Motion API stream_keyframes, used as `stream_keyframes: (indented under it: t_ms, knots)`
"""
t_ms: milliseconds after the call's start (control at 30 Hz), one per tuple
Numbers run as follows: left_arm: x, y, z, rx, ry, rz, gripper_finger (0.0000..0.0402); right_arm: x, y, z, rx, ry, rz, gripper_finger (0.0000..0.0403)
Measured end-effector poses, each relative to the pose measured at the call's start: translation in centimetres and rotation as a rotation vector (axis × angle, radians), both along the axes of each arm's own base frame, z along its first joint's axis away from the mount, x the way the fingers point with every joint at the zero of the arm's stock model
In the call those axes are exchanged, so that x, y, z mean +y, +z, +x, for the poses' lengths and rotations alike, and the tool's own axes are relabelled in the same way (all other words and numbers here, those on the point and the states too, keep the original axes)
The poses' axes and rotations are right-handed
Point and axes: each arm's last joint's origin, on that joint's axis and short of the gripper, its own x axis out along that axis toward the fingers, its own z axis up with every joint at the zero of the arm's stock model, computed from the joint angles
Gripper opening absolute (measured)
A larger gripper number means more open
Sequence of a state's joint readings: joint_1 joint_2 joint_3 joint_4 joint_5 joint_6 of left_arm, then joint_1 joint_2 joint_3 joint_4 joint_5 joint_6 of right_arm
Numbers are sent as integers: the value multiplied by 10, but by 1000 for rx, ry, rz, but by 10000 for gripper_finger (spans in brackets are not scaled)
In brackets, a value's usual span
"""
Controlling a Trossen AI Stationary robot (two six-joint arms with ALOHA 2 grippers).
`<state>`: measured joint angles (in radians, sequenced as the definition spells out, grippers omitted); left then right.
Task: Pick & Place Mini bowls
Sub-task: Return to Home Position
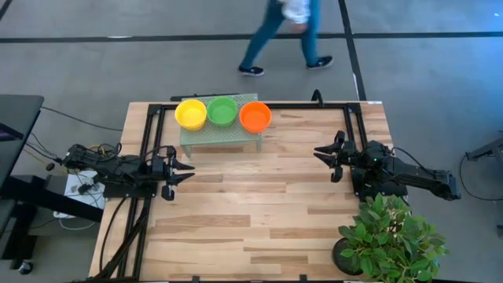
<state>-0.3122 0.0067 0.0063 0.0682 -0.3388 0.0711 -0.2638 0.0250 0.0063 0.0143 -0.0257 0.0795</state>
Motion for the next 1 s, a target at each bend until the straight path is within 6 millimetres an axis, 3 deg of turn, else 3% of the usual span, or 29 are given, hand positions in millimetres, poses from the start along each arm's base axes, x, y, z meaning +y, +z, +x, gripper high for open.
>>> stream_keyframes:
  t_ms: [1000]
  knots:
    - [0,1,0,-14,-2,-5,90,0,0,0,0,0,0,88]
